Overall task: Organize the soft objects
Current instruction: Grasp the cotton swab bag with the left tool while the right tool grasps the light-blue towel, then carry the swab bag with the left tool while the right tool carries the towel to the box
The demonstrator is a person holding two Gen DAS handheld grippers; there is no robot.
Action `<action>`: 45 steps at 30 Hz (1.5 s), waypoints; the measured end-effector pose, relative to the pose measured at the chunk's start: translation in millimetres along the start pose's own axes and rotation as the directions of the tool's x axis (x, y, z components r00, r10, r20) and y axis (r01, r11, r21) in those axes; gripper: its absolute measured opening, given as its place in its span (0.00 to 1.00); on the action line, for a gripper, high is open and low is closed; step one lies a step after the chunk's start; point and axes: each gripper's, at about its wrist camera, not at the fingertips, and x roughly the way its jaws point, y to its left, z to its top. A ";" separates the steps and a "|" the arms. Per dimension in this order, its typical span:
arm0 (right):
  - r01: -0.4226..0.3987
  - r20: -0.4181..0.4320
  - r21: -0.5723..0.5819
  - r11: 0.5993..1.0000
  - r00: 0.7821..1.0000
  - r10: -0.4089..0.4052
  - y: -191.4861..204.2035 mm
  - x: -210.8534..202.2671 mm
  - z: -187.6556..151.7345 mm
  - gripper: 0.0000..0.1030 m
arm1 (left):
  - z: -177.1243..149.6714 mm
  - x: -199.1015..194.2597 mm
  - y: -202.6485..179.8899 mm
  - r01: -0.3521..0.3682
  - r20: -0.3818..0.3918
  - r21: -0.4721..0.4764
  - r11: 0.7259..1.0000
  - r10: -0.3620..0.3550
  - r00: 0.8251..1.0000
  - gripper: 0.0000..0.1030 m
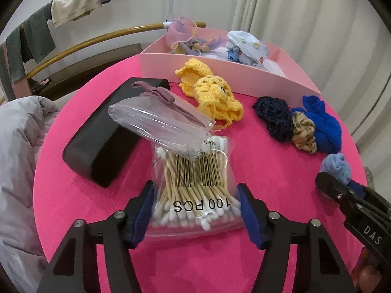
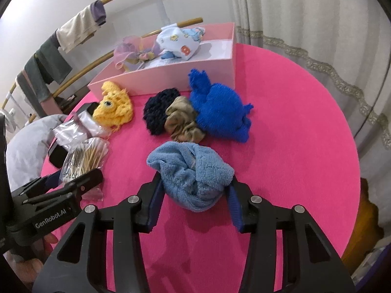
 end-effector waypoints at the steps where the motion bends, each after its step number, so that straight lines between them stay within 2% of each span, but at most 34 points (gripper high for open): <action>1: -0.003 -0.001 -0.001 1.000 1.000 0.003 0.8 -0.8 -0.6 0.42 | -3.5 -3.3 1.2 0.006 0.004 0.004 1.000 -0.006 1.000 0.57; 7: -0.010 0.010 -0.009 1.000 1.000 0.010 4.5 -8.5 -1.6 0.42 | -12.1 -17.8 4.6 0.021 0.003 -0.002 1.000 -0.021 1.000 0.54; 11: -0.013 0.013 -0.012 1.000 1.000 0.013 6.5 -10.9 -0.9 0.42 | -13.6 -16.7 2.2 -0.011 0.002 0.004 1.000 0.011 1.000 0.59; 17: -0.017 0.019 -0.014 1.000 1.000 0.017 7.3 -16.2 -2.9 0.42 | -16.3 -24.6 3.7 0.025 0.003 0.003 1.000 -0.025 1.000 0.52; 27: -0.034 0.020 -0.032 0.999 0.999 0.035 13.6 -20.8 -4.4 0.42 | -36.8 -45.2 8.2 0.032 0.004 -0.008 0.999 -0.032 0.999 0.50; 37: -0.042 0.067 -0.062 0.997 0.997 0.046 22.7 -43.5 3.1 0.41 | -26.2 -88.2 1.0 0.033 0.092 0.043 0.999 -0.037 0.995 0.48; 45: -0.050 0.116 -0.076 0.996 0.992 0.058 24.5 -60.8 24.5 0.41 | -4.0 -124.3 -4.9 0.035 0.189 0.074 0.997 -0.049 0.981 0.48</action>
